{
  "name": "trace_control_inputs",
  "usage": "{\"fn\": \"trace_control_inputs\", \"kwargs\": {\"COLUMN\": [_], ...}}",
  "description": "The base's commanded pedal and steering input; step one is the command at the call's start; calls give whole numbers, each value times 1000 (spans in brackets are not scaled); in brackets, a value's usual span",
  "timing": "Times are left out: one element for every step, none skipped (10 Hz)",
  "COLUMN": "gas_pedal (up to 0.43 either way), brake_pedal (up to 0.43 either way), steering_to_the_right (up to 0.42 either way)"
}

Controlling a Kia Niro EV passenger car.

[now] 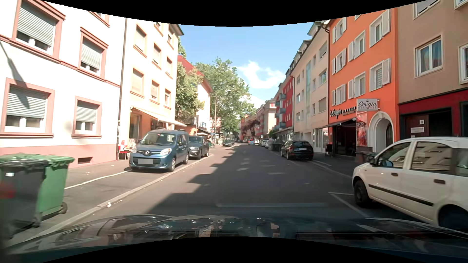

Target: Follow the waypoints while adhering to traffic rules and regulations

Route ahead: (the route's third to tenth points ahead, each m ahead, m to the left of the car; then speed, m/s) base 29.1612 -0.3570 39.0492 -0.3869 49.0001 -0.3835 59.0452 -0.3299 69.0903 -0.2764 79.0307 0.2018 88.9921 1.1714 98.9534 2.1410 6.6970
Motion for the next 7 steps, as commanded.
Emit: {"fn": "trace_control_inputs", "kwargs": {"gas_pedal": [130,118,110,110,110,98,98], "brake_pedal": [0,0,0,0,0,0,0], "steering_to_the_right": [30,28,27,27,25,23,20]}}
